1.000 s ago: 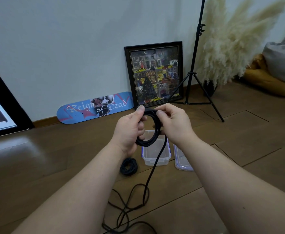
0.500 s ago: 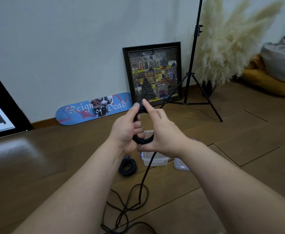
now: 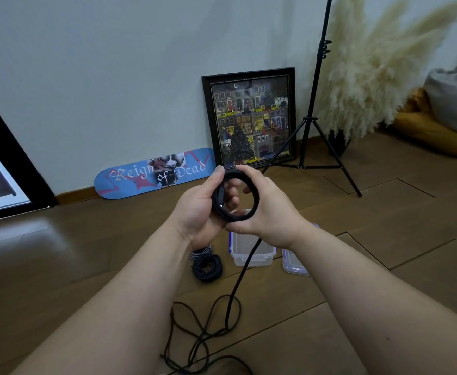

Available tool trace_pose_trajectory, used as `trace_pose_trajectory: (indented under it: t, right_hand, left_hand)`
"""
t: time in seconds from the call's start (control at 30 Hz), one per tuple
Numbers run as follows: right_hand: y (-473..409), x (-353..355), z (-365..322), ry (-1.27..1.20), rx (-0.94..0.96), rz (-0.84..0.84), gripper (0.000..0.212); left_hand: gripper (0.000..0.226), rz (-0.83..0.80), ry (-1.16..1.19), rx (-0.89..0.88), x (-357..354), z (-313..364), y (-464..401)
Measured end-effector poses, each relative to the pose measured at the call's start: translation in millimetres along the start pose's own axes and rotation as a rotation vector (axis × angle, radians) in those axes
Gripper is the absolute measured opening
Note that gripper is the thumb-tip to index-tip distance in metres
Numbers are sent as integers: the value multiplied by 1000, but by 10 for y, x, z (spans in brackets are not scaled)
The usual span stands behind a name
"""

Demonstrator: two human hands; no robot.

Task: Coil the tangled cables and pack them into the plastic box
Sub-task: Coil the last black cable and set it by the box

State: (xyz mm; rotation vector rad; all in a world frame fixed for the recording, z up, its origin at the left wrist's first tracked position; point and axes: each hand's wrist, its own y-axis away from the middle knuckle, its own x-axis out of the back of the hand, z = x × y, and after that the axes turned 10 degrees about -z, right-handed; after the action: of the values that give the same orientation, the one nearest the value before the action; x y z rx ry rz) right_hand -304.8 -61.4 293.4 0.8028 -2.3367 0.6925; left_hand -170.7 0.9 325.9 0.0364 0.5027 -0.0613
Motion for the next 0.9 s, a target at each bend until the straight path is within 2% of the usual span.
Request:
trace_pose_trajectory:
  t: [0.1, 0.33, 0.4, 0.5, 0.57, 0.63, 0.7, 0.8, 0.9]
  right_hand:
    - [-4, 2, -6, -50, 30, -6, 107]
    - [30, 69, -44, -34, -72, -136, 120]
    - [61, 125, -8, -56, -153, -142, 102]
    - [99, 226, 109, -140, -304, -109, 47]
    - [151, 285, 191, -171, -394, -106, 20]
    - [220, 331, 290, -212, -469, -104, 12]
    - [260, 397, 382, -259, -473, 2, 12]
    - [217, 467, 334, -342, -314, 225, 15]
    - [140, 400, 172, -290, -160, 328, 15]
  left_hand:
    - [36, -30, -19, -1, -23, 23, 32]
    - [38, 100, -59, -132, -104, -20, -31]
    - [38, 167, -16, -199, -57, 18, -56]
    - [37, 327, 40, -288, 67, 74, -94]
    - [37, 426, 129, -346, 176, 133, -108]
    - [40, 511, 236, -416, 305, 215, -113]
    - [41, 563, 265, -445, 406, 255, -110]
    - [38, 571, 119, -403, 452, 184, -119]
    - [38, 582, 23, -373, 426, 111, -156]
